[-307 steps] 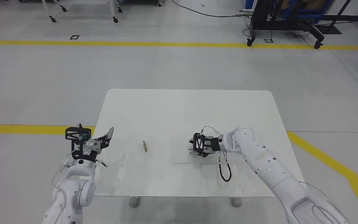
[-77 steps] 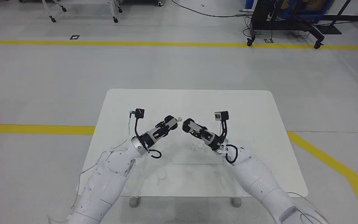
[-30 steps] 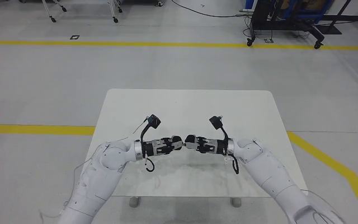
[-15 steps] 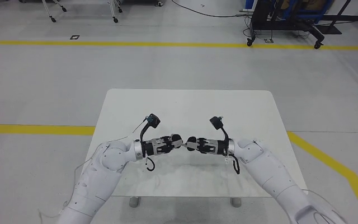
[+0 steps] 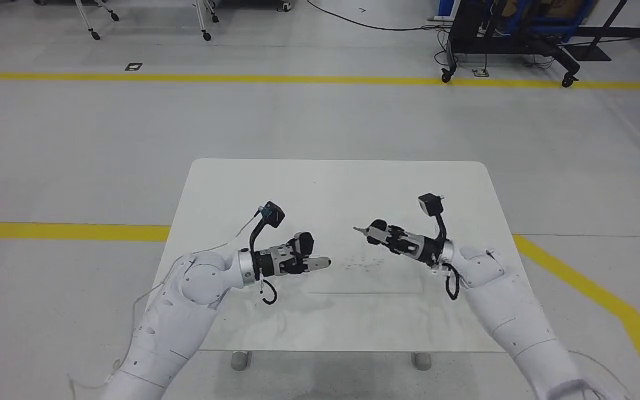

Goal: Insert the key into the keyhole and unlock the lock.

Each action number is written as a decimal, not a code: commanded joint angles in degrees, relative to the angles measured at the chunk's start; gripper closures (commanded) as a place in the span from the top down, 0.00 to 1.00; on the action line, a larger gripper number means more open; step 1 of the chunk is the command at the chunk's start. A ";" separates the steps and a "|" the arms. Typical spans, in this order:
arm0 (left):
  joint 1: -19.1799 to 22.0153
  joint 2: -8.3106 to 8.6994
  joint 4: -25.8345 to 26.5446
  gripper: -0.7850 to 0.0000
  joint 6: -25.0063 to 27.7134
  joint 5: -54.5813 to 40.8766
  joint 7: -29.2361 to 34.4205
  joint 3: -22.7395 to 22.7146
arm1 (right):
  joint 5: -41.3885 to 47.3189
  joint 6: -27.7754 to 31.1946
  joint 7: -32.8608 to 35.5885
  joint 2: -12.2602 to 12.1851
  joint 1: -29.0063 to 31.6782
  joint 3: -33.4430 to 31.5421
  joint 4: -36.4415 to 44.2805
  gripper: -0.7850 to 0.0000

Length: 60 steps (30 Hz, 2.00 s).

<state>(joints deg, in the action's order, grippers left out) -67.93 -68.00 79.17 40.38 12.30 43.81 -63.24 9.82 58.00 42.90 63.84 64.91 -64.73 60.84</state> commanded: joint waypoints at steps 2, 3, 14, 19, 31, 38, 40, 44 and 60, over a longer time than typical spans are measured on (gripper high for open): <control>0.00 0.00 0.00 1.00 0.00 0.00 0.00 0.00 | 0.00 0.00 0.08 0.05 -0.05 0.57 -0.03 0.00; 0.00 0.00 0.00 1.00 0.00 0.00 0.00 0.00 | 0.00 0.00 0.08 0.05 -0.05 0.57 -0.03 0.00; -8.46 3.42 14.25 1.00 -8.60 14.52 0.61 -12.96 | 0.00 0.00 0.08 0.05 -0.05 0.57 -0.03 0.00; -16.77 5.46 33.87 1.00 -23.66 26.45 13.75 -21.12 | 0.00 0.00 0.08 0.05 -0.05 0.57 -0.03 0.00; -11.97 4.51 30.39 0.87 -50.20 40.92 28.78 -10.07 | 0.00 0.00 0.08 0.05 -0.05 0.57 -0.03 0.00; -4.67 3.28 22.43 0.71 -55.87 42.25 27.36 -5.08 | 0.00 0.00 0.08 0.05 -0.05 0.57 -0.03 0.00; -2.86 2.98 21.05 0.59 -56.32 41.99 27.48 -4.06 | 0.00 0.00 0.08 0.05 -0.05 0.57 -0.03 0.00; -0.09 2.51 18.56 0.52 -56.70 42.53 28.88 -1.85 | 0.00 0.00 0.08 0.05 -0.05 0.57 -0.03 0.00; 3.35 1.51 13.48 0.35 -57.34 47.23 28.18 2.67 | 0.00 0.00 0.08 0.05 -0.05 0.57 -0.03 0.00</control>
<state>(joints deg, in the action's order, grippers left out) -64.70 -66.46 92.96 -17.57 58.87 71.77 -61.01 9.82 58.00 42.98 63.89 64.85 -64.17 60.81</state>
